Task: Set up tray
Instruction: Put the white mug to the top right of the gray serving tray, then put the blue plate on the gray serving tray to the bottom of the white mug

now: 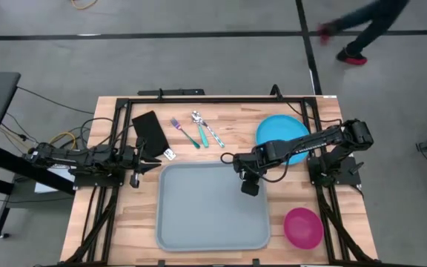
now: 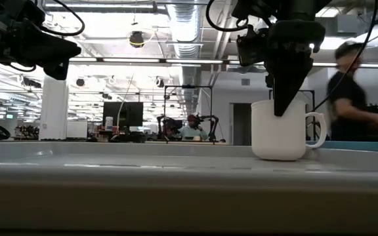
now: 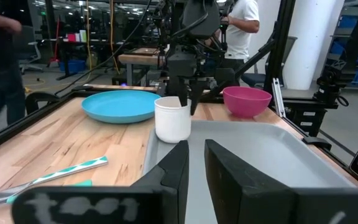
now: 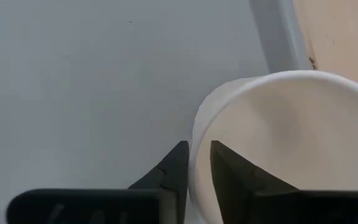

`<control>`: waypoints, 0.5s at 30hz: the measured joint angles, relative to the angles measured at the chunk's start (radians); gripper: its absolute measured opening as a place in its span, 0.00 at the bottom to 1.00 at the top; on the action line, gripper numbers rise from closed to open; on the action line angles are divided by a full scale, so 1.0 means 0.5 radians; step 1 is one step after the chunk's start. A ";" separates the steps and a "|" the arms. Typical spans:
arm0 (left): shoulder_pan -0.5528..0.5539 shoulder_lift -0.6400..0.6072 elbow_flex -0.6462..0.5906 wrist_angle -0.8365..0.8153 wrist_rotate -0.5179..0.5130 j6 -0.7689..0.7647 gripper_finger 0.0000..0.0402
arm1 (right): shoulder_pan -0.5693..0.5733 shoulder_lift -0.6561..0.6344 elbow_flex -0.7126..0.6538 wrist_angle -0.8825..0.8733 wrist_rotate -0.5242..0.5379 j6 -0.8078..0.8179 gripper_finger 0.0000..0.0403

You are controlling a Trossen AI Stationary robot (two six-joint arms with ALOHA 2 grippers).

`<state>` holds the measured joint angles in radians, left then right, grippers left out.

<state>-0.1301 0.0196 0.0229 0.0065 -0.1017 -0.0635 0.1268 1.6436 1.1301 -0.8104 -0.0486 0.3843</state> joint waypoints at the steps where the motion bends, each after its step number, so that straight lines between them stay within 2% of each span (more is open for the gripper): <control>1: 0.000 0.000 0.000 0.000 0.000 -0.001 0.10 | 0.000 0.000 0.000 0.001 0.001 0.000 0.18; 10: 0.000 0.000 0.000 0.000 0.000 0.000 0.10 | 0.001 0.000 0.003 -0.004 -0.006 0.001 0.40; 15: 0.000 0.000 0.000 0.000 0.000 0.000 0.10 | 0.007 -0.002 0.114 -0.132 0.045 -0.046 0.51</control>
<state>-0.1302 0.0196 0.0227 0.0063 -0.1017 -0.0635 0.1305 1.6424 1.1872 -0.8766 -0.0261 0.3615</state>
